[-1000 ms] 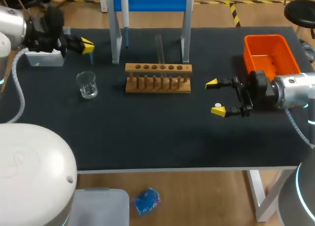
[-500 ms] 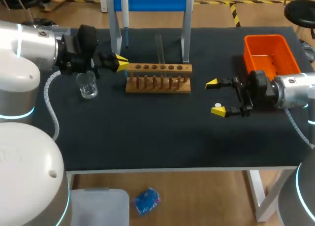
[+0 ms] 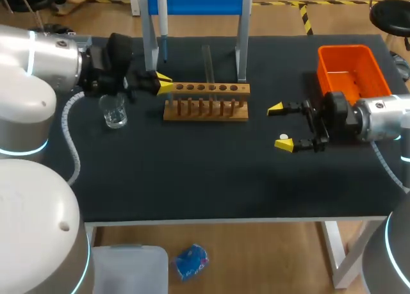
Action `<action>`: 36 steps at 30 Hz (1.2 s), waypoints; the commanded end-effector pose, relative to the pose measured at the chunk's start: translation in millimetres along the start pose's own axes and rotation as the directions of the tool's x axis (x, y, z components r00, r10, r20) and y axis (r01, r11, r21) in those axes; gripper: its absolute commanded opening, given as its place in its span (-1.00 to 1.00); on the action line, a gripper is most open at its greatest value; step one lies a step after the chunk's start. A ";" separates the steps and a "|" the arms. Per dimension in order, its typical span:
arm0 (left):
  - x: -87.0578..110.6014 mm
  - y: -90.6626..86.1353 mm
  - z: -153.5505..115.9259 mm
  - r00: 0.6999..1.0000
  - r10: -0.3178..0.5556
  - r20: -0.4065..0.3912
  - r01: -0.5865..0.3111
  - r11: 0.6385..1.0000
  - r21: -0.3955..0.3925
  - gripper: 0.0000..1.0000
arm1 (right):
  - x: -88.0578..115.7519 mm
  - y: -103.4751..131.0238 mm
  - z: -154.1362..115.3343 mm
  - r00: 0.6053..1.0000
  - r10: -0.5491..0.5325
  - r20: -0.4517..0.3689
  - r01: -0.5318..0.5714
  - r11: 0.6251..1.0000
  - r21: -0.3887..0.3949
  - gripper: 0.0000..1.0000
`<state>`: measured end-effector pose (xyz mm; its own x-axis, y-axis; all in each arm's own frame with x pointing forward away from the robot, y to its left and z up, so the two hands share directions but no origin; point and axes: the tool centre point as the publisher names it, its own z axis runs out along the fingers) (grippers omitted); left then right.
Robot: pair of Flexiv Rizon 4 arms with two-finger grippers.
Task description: Invert the test tube, pick up the pipette, mount the tip to pipette, aspirate from beaker and dispense into the tube, eject the tip, return the pipette, and cap with the stopper.
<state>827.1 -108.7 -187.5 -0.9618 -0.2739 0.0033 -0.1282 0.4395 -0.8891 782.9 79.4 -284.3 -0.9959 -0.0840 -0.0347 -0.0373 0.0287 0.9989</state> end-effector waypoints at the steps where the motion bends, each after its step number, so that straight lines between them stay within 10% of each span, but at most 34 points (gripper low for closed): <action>1: -6.6 -10.7 34.1 0.999 -0.008 -0.038 0.006 0.998 -0.055 -1.00 | -5.5 2.8 11.7 1.000 0.016 -0.014 -0.015 0.999 0.030 1.00; 30: 50.3 -19.9 110.4 0.993 -0.004 -0.118 -0.002 0.998 -0.055 -1.00 | -26.9 12.2 84.8 0.999 -0.005 -0.044 0.006 1.000 0.004 1.00; 33: 51.9 -18.5 116.9 0.991 -0.009 -0.130 0.002 0.998 -0.056 -1.00 | -28.8 14.4 90.3 0.999 -0.008 -0.047 0.009 1.000 0.021 0.36; 36: 54.0 -18.3 122.0 0.990 -0.006 -0.140 -0.001 0.999 -0.051 -1.00 | -30.4 15.7 94.3 0.999 -0.002 -0.050 0.003 1.000 0.021 0.40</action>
<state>802.7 -227.7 -221.7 -0.9853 -0.1538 0.0743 -0.1404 0.4821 -0.8648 802.6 171.9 -272.1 -0.9906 -0.1319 -0.0365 -0.0425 0.0426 0.9982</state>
